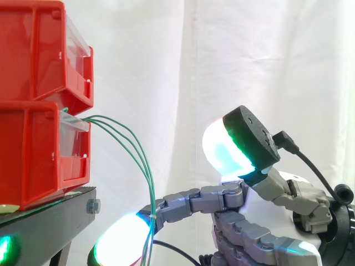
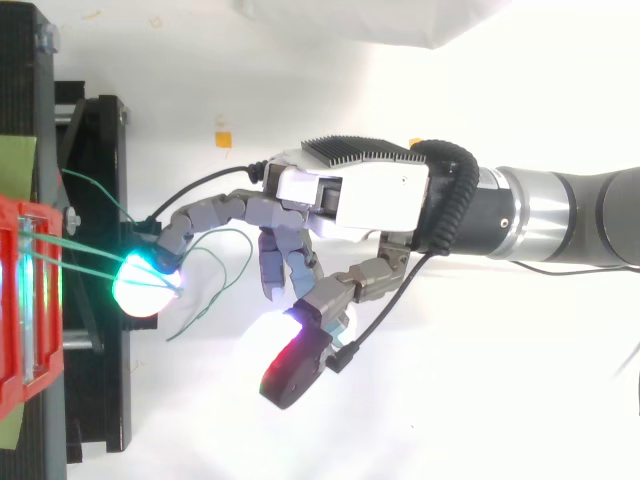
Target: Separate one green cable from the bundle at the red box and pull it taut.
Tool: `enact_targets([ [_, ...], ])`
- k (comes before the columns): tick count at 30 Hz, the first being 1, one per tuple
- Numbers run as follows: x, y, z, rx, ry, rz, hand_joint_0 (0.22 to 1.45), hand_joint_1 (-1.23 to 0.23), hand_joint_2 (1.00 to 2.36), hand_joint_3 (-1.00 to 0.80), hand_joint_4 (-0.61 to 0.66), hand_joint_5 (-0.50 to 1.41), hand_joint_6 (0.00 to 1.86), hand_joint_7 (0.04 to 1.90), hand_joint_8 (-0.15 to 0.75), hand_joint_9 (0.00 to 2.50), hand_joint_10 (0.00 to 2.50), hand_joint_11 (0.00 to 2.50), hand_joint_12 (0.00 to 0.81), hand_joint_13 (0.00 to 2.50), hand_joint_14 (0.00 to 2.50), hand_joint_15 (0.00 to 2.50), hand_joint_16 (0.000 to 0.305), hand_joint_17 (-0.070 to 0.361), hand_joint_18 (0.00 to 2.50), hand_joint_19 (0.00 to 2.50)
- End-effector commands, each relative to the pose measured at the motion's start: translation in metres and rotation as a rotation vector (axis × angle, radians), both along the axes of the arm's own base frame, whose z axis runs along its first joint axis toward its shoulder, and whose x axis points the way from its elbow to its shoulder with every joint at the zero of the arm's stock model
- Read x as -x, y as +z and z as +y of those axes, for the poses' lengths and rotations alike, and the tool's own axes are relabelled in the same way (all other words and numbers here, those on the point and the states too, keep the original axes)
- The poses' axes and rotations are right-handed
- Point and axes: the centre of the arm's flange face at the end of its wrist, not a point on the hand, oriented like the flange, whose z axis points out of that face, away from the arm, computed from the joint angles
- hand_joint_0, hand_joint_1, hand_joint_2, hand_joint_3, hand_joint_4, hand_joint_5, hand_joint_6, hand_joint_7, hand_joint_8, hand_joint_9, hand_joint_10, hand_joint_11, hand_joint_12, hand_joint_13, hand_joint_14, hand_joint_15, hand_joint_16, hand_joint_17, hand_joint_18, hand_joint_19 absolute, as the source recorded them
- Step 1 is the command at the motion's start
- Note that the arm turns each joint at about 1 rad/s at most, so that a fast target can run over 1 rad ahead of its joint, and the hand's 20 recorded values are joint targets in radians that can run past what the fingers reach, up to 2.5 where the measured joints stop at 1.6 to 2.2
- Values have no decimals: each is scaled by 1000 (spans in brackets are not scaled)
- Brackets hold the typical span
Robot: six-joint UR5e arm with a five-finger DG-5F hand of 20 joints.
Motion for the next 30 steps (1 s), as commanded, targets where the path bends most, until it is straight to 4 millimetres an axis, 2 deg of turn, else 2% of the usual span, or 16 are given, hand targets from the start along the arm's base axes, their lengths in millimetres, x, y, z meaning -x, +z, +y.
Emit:
enact_targets([
  [1,0,0,1,-4,1,1,390,-499,1000,-500,353,-152,501,660,396,2112,17,431,572,2188,17,578,91,205,2500,242],
  [13,0,1,1,-94,23,0,390,-499,1000,-500,355,-152,502,661,395,2115,15,436,576,2187,18,568,91,205,2500,243],
  [30,1,-1,-9,-105,16,10,391,-501,1000,-500,352,-151,501,663,396,2117,15,438,576,2187,17,573,91,205,2500,247],
])
